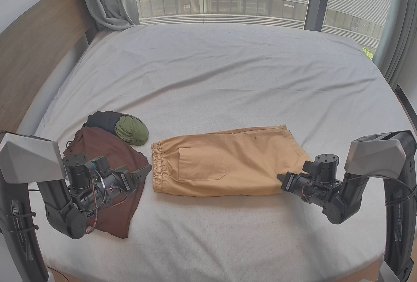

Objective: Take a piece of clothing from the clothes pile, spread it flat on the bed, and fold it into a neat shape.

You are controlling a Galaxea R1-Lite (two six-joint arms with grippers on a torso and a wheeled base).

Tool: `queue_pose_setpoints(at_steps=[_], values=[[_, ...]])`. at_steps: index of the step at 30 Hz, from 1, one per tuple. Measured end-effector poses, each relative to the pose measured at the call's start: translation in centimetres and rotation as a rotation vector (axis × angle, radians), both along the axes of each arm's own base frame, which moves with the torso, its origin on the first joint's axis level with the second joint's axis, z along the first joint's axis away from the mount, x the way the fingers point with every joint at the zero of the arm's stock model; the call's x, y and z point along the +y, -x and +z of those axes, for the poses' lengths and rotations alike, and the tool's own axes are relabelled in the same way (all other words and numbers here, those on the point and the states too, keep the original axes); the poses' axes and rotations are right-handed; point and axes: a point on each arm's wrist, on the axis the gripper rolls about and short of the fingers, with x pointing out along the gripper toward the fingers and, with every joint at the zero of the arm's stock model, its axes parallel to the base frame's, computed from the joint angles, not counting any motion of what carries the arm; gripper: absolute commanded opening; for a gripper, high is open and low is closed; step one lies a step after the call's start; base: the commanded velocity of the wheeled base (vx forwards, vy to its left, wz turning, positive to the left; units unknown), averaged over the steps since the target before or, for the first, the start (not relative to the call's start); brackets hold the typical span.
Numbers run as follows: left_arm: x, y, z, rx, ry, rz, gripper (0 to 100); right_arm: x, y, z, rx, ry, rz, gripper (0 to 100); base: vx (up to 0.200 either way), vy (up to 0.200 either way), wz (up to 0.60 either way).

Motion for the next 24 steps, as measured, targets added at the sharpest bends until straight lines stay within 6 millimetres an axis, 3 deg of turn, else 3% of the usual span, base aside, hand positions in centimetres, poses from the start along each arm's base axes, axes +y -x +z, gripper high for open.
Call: queue_pose_setpoints(at_steps=[12, 20, 21, 24], values=[[0.0, 0.1, -0.6, 0.022, 0.0, -0.005, 100, -2.2, 5.3, -0.1, 0.061, 0.084, -0.02, 0, 0.0, 0.0, 0.0], [-1.1, 0.2, -1.2, 0.081, 0.087, -0.011, 100, -2.9, 6.7, -0.1, 0.064, 0.096, -0.028, 0, 0.0, 0.0, 0.0], [-1.2, 0.2, -1.2, 0.086, 0.092, -0.016, 100, -3.0, 6.7, -0.2, 0.065, 0.096, -0.028, 100, 0.0, 0.0, 0.0], [-1.6, 0.4, -1.5, 0.099, 0.099, -0.029, 100, -3.0, 6.8, -0.3, 0.072, 0.097, -0.03, 100, 0.0, 0.0, 0.0]])
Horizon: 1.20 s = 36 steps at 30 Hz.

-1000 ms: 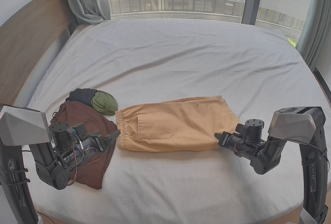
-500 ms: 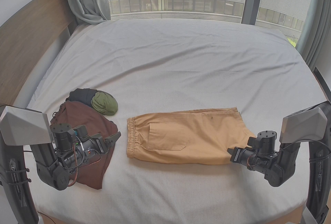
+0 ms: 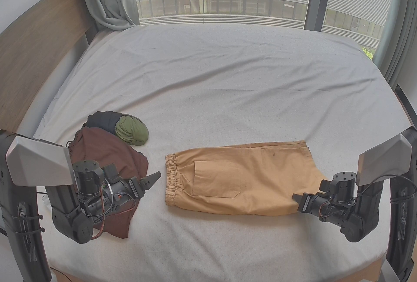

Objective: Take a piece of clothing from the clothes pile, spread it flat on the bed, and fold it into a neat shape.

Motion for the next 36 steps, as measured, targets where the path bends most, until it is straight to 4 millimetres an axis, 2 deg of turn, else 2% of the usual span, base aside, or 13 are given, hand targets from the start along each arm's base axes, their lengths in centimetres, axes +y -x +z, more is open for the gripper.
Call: queue_pose_setpoints(at_steps=[6, 12, 19, 22, 28, 36], values=[[-0.3, 0.0, -0.4, 0.014, 0.003, -0.013, 100, 0.0, 0.4, -0.2, 0.021, 0.0, 0.002, 100, 0.0, 0.0, 0.0], [-0.3, 0.0, -0.7, 0.022, 0.002, -0.017, 100, -0.2, 2.8, -0.3, 0.098, 0.014, 0.026, 100, 0.0, 0.0, 0.0], [-0.9, -0.2, -1.4, 0.039, 0.01, -0.038, 100, 0.2, 6.3, 1.5, 0.154, -0.006, 0.123, 100, 0.0, 0.0, 0.0], [-1.6, -0.4, -1.8, 0.053, 0.035, -0.045, 100, 0.5, 7.0, 2.5, 0.138, -0.015, 0.152, 100, 0.0, 0.0, 0.0], [-3.2, -1.3, -2.7, 0.068, 0.078, -0.055, 100, 1.1, 7.2, 4.5, 0.053, -0.041, 0.187, 100, 0.0, 0.0, 0.0], [-4.4, -2.1, -4.6, 0.079, 0.062, -0.04, 100, 1.7, 6.2, 5.5, -0.024, -0.063, 0.195, 100, 0.0, 0.0, 0.0]])
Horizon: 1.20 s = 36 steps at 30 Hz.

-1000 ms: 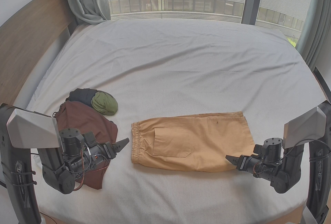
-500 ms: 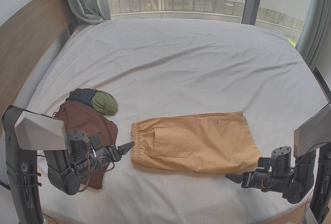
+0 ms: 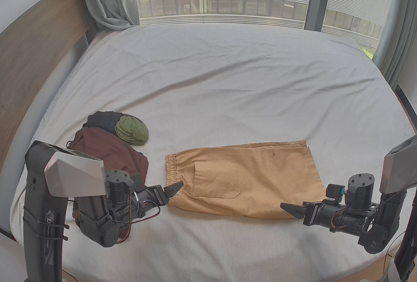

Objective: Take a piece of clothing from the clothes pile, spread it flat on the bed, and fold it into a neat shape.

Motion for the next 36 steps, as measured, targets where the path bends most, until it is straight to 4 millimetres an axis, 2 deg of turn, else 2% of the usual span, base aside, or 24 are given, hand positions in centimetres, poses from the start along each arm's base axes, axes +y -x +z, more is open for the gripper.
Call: queue_pose_setpoints(at_steps=[13, 22, 33, 34, 36], values=[[-1.9, -1.0, -2.7, 0.018, 0.008, 0.003, 100, 0.1, -0.2, 0.2, -0.01, -0.007, -0.002, 100, 0.0, 0.0, 0.0], [-3.2, -1.8, -2.9, 0.005, 0.056, -0.006, 100, 0.1, -0.2, 0.2, -0.009, -0.007, 0.0, 100, 0.0, 0.0, 0.0], [-3.3, -2.2, -3.4, 0.009, 0.072, 0.005, 100, 0.1, -0.2, 0.2, -0.009, -0.008, -0.001, 100, 0.0, 0.0, 0.0], [-3.3, -2.2, -3.4, 0.01, 0.073, 0.006, 0, 0.1, -0.2, 0.2, -0.009, -0.008, 0.0, 100, 0.0, 0.0, 0.0], [-3.2, -2.2, -3.4, 0.016, 0.078, 0.01, 0, 0.1, -0.2, 0.2, -0.01, -0.008, 0.0, 100, 0.0, 0.0, 0.0]])
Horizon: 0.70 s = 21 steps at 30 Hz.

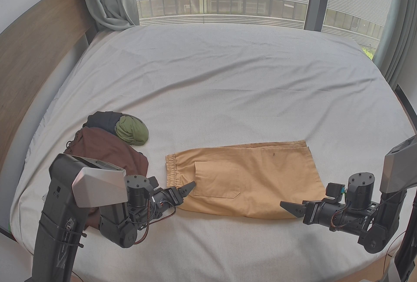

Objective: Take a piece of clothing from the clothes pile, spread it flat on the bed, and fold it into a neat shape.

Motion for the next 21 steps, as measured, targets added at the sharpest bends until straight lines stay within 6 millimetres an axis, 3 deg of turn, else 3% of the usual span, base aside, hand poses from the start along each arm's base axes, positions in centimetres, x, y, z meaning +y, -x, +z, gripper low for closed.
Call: queue_pose_setpoints(at_steps=[8, 21], values=[[0.0, 0.1, 0.3, 0.043, 0.068, 0.025, 0, 0.0, 0.0, 0.0, 0.0, 0.0, 0.0, 100, 0.0, 0.0, 0.0], [1.3, 2.2, 4.6, 0.081, 0.164, 0.036, 0, 0.0, -0.6, -0.3, 0.0, 0.0, -0.009, 100, 0.0, 0.0, 0.0]])
